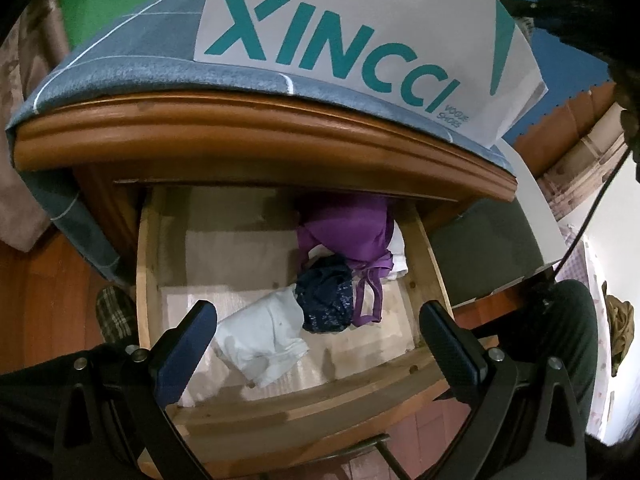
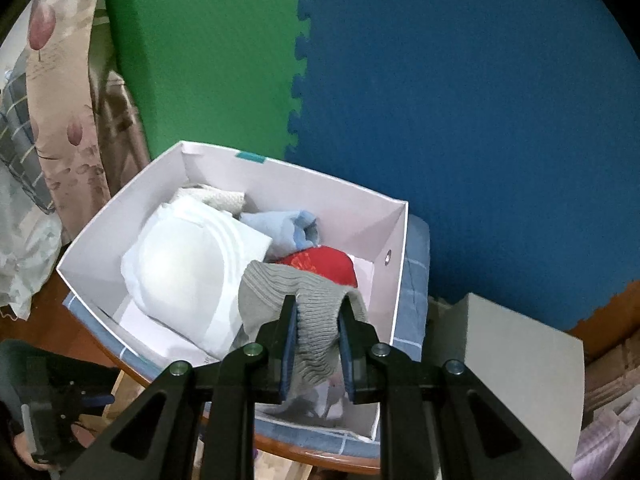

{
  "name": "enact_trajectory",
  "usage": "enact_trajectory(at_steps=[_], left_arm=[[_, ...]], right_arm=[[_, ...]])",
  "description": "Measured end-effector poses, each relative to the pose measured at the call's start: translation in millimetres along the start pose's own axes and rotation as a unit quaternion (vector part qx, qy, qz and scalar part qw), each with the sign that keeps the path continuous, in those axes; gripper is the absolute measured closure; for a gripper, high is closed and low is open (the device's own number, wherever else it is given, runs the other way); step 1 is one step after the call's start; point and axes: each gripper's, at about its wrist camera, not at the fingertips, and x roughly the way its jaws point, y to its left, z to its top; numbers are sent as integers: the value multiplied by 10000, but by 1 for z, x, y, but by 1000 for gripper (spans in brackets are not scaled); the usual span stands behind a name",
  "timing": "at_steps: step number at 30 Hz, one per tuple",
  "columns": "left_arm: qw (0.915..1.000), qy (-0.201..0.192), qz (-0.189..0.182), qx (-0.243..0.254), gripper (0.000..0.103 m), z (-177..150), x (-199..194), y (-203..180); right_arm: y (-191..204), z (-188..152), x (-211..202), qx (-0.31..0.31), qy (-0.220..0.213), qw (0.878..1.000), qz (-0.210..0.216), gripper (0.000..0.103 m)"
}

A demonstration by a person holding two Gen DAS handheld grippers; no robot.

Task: Take underwear out of drawer
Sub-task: 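Lower the grey knit underwear into the box and open the right gripper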

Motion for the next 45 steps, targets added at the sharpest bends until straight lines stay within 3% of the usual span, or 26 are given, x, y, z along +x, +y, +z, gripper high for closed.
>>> enact_trajectory(at_steps=[45], left_arm=[[10000, 30, 4, -32, 3, 1, 4, 1]], right_arm=[[7, -11, 37, -68, 347, 9992, -194, 84]])
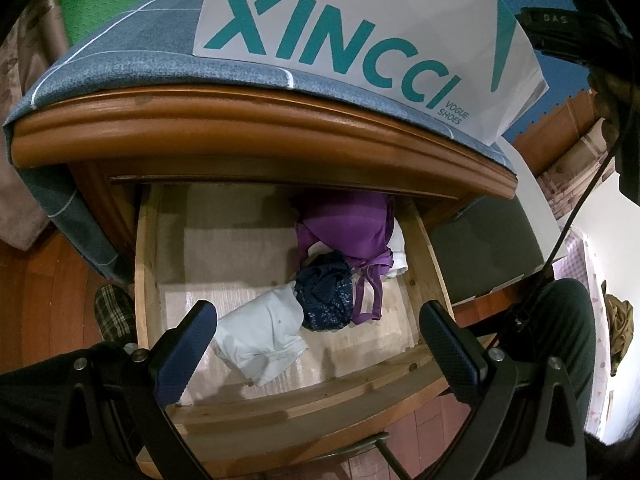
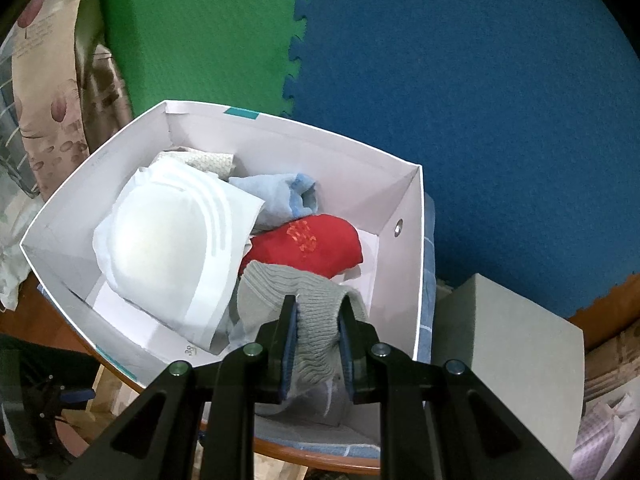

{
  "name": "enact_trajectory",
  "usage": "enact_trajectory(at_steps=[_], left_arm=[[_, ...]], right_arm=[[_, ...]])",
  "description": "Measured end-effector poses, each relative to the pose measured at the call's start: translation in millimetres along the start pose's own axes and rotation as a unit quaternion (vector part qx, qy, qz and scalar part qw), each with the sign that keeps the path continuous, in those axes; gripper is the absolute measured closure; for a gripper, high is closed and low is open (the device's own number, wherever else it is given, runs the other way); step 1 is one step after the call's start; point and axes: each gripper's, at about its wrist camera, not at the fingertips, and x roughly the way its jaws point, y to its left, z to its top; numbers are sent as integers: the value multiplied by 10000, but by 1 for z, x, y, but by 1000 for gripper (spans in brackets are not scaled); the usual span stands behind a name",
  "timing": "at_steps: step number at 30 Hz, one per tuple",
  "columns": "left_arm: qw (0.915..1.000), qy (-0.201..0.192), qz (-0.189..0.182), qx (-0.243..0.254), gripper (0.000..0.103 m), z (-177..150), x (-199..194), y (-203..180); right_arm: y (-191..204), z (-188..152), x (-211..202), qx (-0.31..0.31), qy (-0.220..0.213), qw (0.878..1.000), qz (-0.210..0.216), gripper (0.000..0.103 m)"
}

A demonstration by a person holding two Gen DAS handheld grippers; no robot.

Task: Take underwear out of drawer
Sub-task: 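Lower the grey knit underwear into the box and open the right gripper, then withdraw the right tool from the box while the left gripper reaches toward the navy underwear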

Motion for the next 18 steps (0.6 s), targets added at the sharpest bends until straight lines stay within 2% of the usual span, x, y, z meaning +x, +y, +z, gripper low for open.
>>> enact_trajectory(at_steps=[5, 8, 11, 14, 15, 18], left_arm=[[10000, 24, 36, -24, 3, -2, 2, 3], [9999, 60, 98, -54, 3, -4, 4, 7], [9997, 69, 181, -124, 3, -5, 4, 13], [9990, 72, 232, -368, 3, -4, 5, 24], [9988, 79, 262, -417, 3, -4, 6, 26], [9971, 222, 471, -550, 3, -3, 14, 33]], right_arm=[[-4, 0, 10, 94, 70, 9999, 42, 79], [-19, 0, 1, 486, -331, 9982, 113, 68], [-44, -7, -28, 983, -904, 9907, 252, 40], [-70, -30, -68, 1184, -1569, 9796, 426, 34], [-79, -43, -78, 1260, -1720, 9760, 449, 28], [-95, -93, -86, 1416, -1774, 9715, 680, 23]])
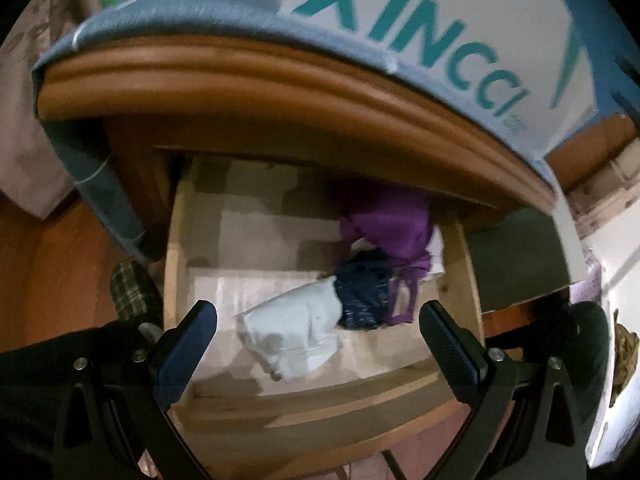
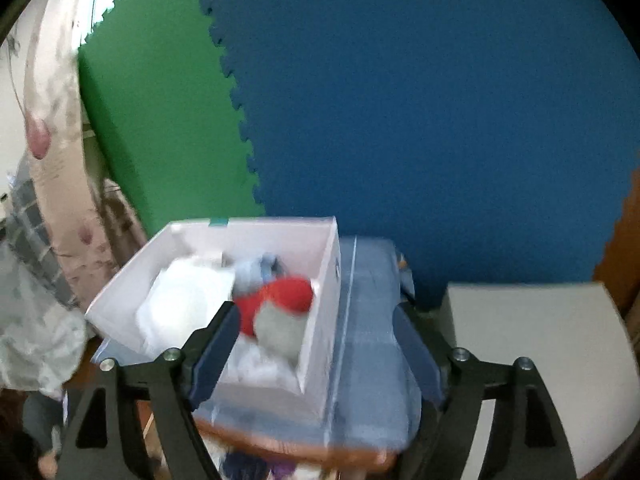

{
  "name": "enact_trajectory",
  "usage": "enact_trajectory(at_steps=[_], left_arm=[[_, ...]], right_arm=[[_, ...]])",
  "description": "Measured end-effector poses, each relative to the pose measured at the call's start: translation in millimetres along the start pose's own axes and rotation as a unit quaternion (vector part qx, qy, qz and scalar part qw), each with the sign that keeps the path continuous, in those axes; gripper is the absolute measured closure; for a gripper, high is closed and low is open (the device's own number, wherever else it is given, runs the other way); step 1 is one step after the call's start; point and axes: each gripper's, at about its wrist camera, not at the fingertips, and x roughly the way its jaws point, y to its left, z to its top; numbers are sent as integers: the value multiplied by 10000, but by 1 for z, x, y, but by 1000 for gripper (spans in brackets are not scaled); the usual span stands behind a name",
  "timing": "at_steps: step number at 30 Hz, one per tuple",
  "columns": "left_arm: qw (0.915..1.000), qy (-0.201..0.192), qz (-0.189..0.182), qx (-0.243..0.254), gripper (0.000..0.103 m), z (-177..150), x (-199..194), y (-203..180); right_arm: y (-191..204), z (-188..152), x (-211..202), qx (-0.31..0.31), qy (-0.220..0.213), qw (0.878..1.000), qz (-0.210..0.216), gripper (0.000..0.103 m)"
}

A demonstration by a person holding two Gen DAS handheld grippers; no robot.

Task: Take underwear out of drawer
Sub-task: 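Withdraw the right tool from the box while the left gripper reaches toward the navy underwear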

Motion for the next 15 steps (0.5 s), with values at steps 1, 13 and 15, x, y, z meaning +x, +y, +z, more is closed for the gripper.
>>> enact_trajectory(at_steps=[1, 13, 15], left_arm=[[10000, 51, 49, -13, 3, 0, 3, 0], [9776, 1499, 1107, 975, 5, 0, 83, -33], [9710, 1680, 1296, 1105, 8, 3, 96, -36]], right_arm=[[-8, -19, -6, -6, 74, 10000, -4, 23], [-14, -162, -15, -97, 470, 9967, 655, 23], [-15, -165, -6, -58, 672, 9953, 698, 23]])
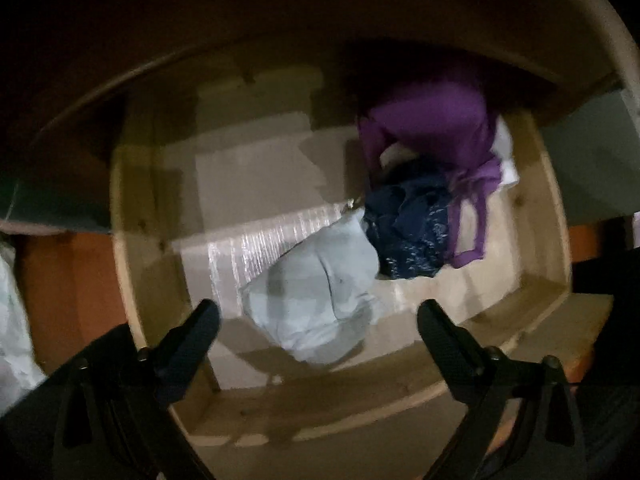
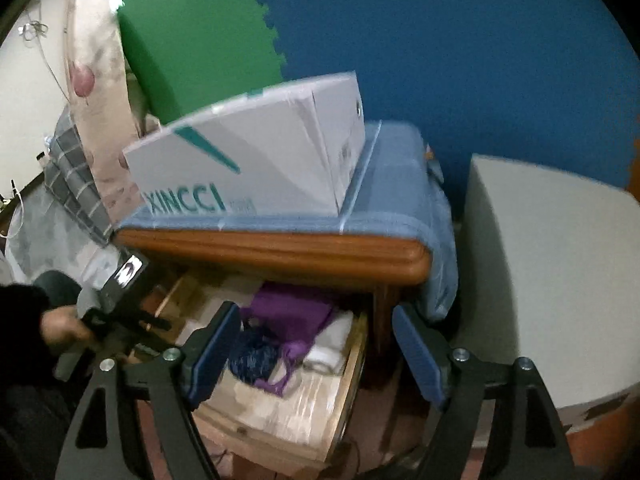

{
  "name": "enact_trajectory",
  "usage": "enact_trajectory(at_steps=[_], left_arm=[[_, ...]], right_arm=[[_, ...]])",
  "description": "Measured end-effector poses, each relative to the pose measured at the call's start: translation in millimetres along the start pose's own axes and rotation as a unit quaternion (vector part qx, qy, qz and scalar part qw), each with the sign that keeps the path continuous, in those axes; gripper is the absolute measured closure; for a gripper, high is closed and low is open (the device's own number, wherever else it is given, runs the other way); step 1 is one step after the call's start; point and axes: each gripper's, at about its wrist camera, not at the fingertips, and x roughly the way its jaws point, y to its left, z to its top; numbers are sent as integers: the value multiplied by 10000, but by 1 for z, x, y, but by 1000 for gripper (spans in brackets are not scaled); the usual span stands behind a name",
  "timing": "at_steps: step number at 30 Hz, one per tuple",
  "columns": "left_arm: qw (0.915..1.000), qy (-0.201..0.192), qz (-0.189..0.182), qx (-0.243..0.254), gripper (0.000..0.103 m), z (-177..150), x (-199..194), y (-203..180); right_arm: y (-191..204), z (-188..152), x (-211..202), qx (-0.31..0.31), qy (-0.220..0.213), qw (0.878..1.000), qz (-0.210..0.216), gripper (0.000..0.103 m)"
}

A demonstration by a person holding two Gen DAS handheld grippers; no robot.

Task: Take underwear out of drawer
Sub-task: 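Withdraw the right tool from the box while the left gripper reaches toward the navy underwear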

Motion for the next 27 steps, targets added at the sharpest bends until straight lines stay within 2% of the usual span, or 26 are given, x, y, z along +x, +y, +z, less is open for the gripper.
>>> enact_trajectory(at_steps=[1, 3, 7, 9, 10, 11, 13, 14, 17, 21, 23, 24, 25, 27], left_arm=[[9994, 51, 279, 211, 8, 4, 6, -6], [9976, 216, 450, 480, 8, 8, 14, -13], [9925, 696, 585, 813, 8, 12, 36, -19], [9882, 910, 500, 1130, 8, 13, 44, -23], [9824, 1021, 461, 1492, 8, 12, 47, -30], [9757, 1102, 585, 1799, 8, 11, 51, -35], [9531, 1193, 846, 2650, 8, 4, 59, -49], [9480, 1206, 863, 2817, 10, 2, 61, -51], [9442, 1282, 713, 2950, 9, 4, 68, -50], [9498, 1357, 372, 2794, 9, 10, 74, -37], [9516, 1303, 226, 2773, 13, 9, 72, -30], [9521, 1290, 189, 2765, 17, 10, 71, -26], [9526, 1263, 126, 2765, 28, 9, 70, -20], [9509, 1283, 75, 2815, 38, 8, 70, -11]], right_arm=[[-1, 1, 1, 35, 18, 10000, 23, 23], [0, 1, -4, 83, -79, 9998, 137, 23], [-2, -3, -7, 106, -156, 9996, 226, 23], [-1, -5, -6, 108, -142, 9996, 228, 23], [-2, -6, -4, 112, -134, 9996, 239, 23], [-1, -5, -4, 109, -129, 9996, 248, 23], [0, -6, -2, 89, -111, 9996, 254, 23], [1, -6, -1, 78, -97, 9996, 256, 23], [4, -6, 3, 9, -23, 9997, 263, 23], [9, -8, 8, -114, 73, 9996, 236, 23], [10, -8, 9, -135, 98, 9996, 212, 23], [11, -8, 10, -143, 115, 9996, 197, 23], [11, -9, 10, -147, 122, 9996, 189, 23], [12, -9, 11, -175, 133, 9996, 178, 23]])
